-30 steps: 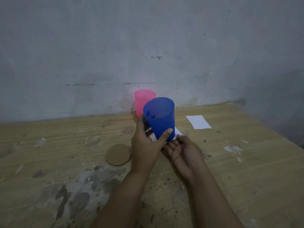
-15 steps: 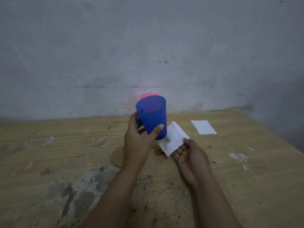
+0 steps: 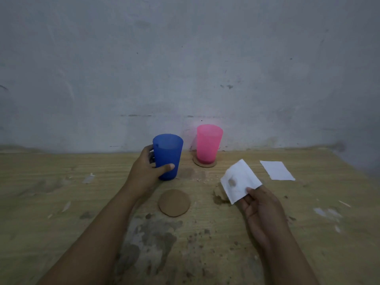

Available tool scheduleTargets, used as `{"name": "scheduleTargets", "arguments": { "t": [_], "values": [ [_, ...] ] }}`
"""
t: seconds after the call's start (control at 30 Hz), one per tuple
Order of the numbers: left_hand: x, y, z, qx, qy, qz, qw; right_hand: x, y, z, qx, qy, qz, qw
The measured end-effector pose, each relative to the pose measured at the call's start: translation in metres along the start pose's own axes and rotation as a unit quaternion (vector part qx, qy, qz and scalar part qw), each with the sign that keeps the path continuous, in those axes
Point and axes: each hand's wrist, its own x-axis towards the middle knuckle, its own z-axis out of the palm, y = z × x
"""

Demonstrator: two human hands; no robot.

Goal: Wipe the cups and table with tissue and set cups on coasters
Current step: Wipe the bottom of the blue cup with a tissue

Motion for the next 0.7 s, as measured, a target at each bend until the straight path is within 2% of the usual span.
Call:
{"name": "scheduleTargets", "arguments": {
  "t": [0.23, 0.33, 0.43, 0.47, 0.53, 0.63, 0.7],
  "values": [
    [-0.014, -0.001, 0.001, 0.004, 0.016, -0.015, 1.0, 0.0, 0.0, 0.0, -0.02, -0.025, -0.017, 0.999],
    [-0.031, 0.007, 0.002, 0.019, 0.104, -0.003, 0.994, -0.002, 0.002, 0.003, -0.033, -0.038, -0.023, 0.998],
    [-0.056, 0.018, 0.006, 0.005, 0.23, 0.057, 0.972, -0.006, 0.003, 0.009, -0.048, -0.046, -0.033, 0.997],
    [-0.064, 0.023, 0.01, -0.006, 0.243, 0.073, 0.967, -0.008, 0.003, 0.01, -0.052, -0.045, -0.036, 0.997],
    [-0.077, 0.031, 0.025, -0.03, 0.202, 0.084, 0.975, -0.012, 0.002, 0.013, -0.065, -0.046, -0.042, 0.996],
    [-0.093, 0.035, 0.051, -0.035, 0.068, 0.075, 0.994, -0.016, 0.002, 0.017, -0.1, -0.042, -0.05, 0.993],
    [-0.099, 0.036, 0.065, -0.023, 0.01, 0.067, 0.997, -0.018, 0.003, 0.017, -0.127, -0.042, -0.058, 0.989]
  ]
}}
